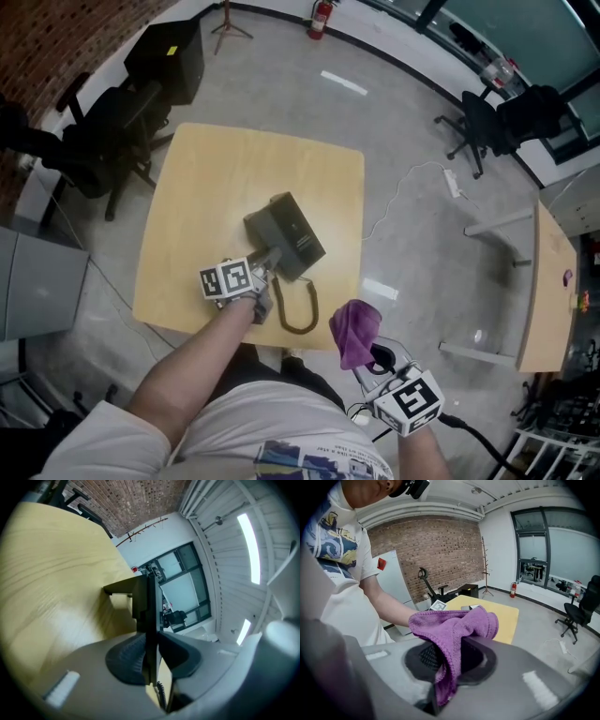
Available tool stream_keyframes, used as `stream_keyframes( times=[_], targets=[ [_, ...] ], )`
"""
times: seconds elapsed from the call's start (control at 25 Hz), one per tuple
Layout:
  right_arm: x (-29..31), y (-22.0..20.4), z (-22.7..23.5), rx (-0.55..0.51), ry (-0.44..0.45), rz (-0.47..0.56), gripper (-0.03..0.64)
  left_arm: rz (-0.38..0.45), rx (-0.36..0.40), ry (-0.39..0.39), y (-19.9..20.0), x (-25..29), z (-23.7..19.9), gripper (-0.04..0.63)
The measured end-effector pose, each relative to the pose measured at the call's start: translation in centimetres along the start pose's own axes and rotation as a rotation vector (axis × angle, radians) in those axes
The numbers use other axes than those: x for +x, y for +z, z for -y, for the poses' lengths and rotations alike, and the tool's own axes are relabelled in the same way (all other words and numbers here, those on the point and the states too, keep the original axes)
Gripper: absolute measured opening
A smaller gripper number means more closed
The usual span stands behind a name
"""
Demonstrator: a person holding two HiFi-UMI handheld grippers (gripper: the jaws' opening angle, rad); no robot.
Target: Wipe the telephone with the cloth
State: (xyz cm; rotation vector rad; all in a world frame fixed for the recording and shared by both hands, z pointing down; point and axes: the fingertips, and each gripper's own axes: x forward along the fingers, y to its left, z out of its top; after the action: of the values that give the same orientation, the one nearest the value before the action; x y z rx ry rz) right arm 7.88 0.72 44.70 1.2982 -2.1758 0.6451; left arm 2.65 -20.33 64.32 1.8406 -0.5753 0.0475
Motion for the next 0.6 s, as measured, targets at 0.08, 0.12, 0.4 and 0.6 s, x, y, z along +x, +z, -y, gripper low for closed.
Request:
stream_keyframes(
  times=[0.08, 0.12, 0.4, 0.6],
  targets=[
    [-0.1, 0.0, 0.1, -0.003, -0.006, 0.007, 0.044, 0.005, -0.008, 0.006, -0.1, -0.2, 0.0, 0.082],
    [-0.2, 0.0, 0.2, -0.005, -0.008, 0.013, 0.044, 0.007, -0.009, 0.008, -0.1, -0.3, 0.0, 0.078],
    [-0.5, 0.6, 1.2, -0.02, -0.018, 0.044, 0.043, 0.013, 0.012, -0.042, 0.7, -1.2, 2.3, 0.075],
    [-0.2, 2.8, 2.2, -0.04, 0.018, 0.11, 0.043, -0.036, 0.063, -0.137, 0.2, -3.3, 6.2, 0.075]
  ],
)
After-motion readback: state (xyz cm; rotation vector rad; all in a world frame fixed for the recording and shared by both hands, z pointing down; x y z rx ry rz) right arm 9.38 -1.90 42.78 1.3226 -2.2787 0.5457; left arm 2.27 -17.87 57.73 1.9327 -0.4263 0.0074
